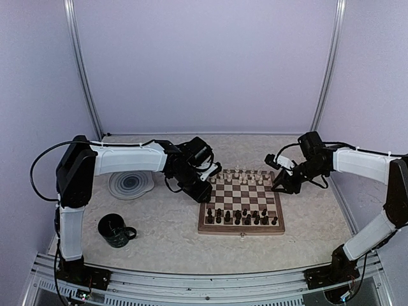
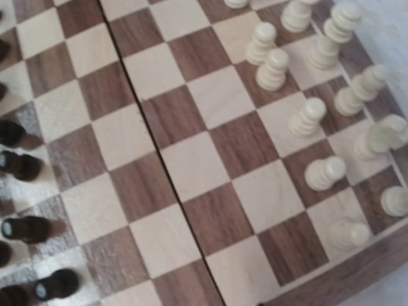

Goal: Set up the chess pieces on the board
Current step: Pick up the pawn from the chessboard.

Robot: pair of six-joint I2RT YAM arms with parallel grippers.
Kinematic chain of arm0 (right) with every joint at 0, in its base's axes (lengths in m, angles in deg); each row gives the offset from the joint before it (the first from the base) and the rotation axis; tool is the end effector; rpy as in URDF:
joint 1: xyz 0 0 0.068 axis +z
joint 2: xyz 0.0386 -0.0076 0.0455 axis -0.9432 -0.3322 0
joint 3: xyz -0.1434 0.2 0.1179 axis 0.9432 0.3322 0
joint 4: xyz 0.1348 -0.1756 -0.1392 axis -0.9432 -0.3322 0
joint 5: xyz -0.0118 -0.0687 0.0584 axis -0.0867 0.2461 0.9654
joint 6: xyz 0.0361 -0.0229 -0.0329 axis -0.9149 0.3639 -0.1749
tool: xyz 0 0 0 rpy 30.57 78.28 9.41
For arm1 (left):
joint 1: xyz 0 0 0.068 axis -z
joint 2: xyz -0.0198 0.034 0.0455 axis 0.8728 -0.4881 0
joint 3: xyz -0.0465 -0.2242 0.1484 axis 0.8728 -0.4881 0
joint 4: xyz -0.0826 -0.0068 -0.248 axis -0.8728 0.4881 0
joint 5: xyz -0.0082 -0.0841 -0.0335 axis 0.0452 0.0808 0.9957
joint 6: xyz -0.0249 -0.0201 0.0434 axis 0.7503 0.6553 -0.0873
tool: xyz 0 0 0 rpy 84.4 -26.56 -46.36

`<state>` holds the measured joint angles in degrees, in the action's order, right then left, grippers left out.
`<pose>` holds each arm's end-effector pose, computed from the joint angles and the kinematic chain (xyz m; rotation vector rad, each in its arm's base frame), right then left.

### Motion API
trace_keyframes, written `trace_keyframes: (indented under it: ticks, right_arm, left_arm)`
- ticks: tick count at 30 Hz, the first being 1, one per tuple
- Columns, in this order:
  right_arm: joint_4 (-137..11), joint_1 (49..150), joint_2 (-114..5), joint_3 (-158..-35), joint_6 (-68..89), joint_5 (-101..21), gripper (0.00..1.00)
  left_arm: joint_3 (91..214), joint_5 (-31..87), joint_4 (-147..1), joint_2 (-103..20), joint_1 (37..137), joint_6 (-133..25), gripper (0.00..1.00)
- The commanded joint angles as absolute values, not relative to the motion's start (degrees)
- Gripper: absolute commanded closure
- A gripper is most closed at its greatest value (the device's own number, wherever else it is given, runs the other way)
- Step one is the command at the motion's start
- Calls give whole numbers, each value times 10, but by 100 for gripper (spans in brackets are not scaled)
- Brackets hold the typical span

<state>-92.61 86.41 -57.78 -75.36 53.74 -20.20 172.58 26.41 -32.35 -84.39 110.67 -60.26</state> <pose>0.2738 0.0947 0.2158 -1.2496 2.1743 0.4870 0.2798 -0.3389 0.1924 1.0959 2.5471 -0.4323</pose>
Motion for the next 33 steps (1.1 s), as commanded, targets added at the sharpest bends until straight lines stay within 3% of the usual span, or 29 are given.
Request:
trace_keyframes:
  ticks: [1,12,18,26,33]
  right_arm:
    - [-904,855,-557,-739,528,-223,65]
    - [-902,855,-555,-732,527,-231,64]
    - [-900,855,-556,-730,528,-236,64]
    - [-900,855,-561,-731,529,-236,64]
    - [-897,855,-557,-729,529,-241,64]
  left_arm:
    - [1749,255,-307,-862,1109,-604,60]
    - [1768,225,-354,-871,1105,-591,61]
    - [1777,242,-353,-883,1101,-591,71]
    - [1778,250,-345,-895,1101,-591,72]
    - [1795,259,-338,-896,1105,-586,88]
